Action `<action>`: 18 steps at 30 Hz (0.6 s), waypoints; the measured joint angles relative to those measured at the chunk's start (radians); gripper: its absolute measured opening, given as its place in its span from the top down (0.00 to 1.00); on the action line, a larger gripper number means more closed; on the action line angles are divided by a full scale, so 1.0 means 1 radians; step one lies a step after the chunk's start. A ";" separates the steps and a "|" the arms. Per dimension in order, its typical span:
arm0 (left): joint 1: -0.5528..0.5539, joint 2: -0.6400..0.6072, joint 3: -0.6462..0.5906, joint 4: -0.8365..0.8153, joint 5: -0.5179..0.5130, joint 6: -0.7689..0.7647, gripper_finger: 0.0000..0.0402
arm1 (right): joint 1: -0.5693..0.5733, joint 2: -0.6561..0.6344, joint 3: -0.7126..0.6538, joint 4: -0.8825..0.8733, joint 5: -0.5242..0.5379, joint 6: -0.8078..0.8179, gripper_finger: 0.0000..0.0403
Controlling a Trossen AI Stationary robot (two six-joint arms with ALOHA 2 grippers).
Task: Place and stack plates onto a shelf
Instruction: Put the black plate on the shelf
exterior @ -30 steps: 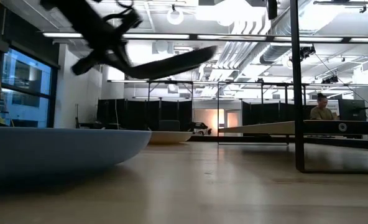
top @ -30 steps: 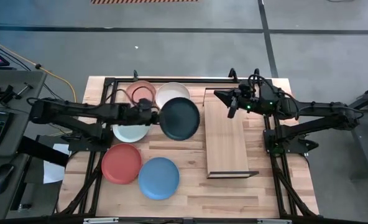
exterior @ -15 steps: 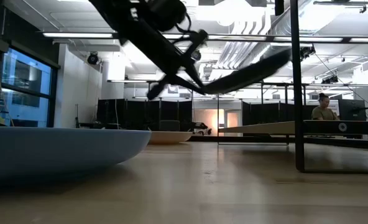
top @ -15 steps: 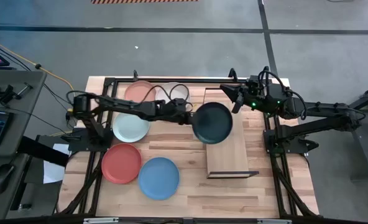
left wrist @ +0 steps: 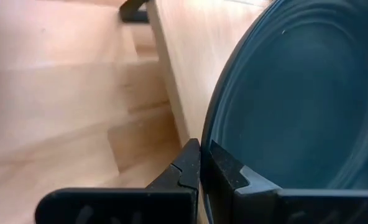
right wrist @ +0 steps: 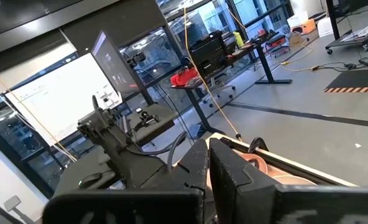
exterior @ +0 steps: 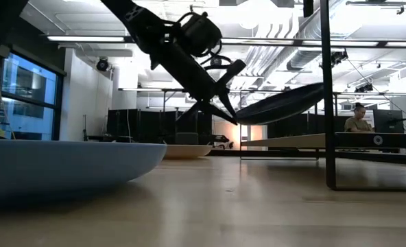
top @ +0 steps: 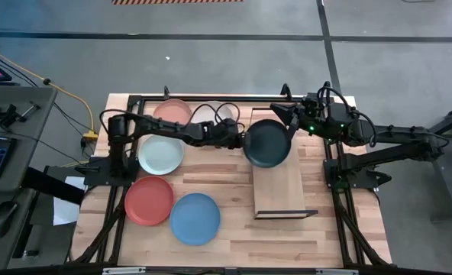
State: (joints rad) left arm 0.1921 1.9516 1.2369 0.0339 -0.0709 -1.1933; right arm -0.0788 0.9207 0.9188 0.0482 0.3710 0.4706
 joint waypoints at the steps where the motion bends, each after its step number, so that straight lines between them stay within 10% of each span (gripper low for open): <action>1: 0.003 0.007 0.003 0.003 0.000 0.001 1.00 | 0.000 0.000 0.000 0.000 0.000 0.000 1.00; 18: 0.013 0.085 0.043 0.052 0.014 0.025 0.91 | 0.000 0.000 0.000 0.000 0.000 0.004 1.00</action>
State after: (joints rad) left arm 0.2047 2.0361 1.2800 0.0857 -0.0570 -1.1688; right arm -0.0784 0.9207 0.9188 0.0482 0.3714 0.4747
